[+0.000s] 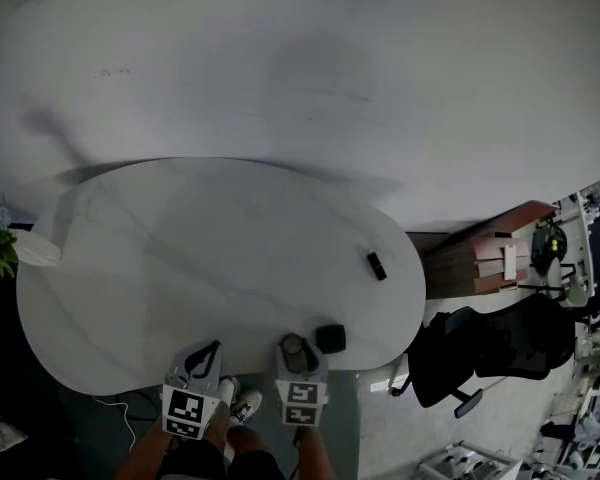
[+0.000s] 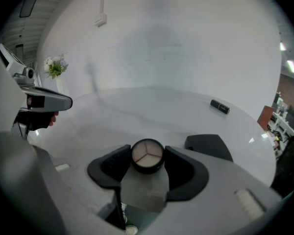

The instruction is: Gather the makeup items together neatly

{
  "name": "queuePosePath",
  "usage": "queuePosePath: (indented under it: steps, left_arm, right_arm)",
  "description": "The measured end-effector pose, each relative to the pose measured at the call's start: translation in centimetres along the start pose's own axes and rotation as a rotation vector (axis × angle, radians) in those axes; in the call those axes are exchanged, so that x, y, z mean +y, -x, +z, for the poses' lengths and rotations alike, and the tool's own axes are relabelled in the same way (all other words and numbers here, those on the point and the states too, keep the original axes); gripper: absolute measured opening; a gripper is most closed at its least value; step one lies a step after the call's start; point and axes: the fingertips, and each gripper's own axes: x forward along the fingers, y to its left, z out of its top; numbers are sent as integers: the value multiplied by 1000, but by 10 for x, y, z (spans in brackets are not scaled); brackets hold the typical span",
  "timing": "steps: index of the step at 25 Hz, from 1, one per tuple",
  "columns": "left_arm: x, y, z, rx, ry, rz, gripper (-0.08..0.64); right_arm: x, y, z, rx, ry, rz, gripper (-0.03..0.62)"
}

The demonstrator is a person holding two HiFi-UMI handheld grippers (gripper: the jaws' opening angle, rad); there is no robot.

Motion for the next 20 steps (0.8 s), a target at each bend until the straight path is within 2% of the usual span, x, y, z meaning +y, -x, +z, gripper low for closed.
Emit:
queuePosePath:
  steps: [10, 12, 20]
  left_arm:
    - [-1, 2, 0, -1, 4, 2, 9]
    - [2, 4, 0, -3, 3, 4, 9]
    - [11, 16, 8, -27, -2, 20, 9]
  right_arm:
    - [0, 1, 2, -23, -21, -2, 224]
    - [1, 2, 6, -48, -25, -6, 276]
    - [5, 12, 18, -70, -6, -35, 284]
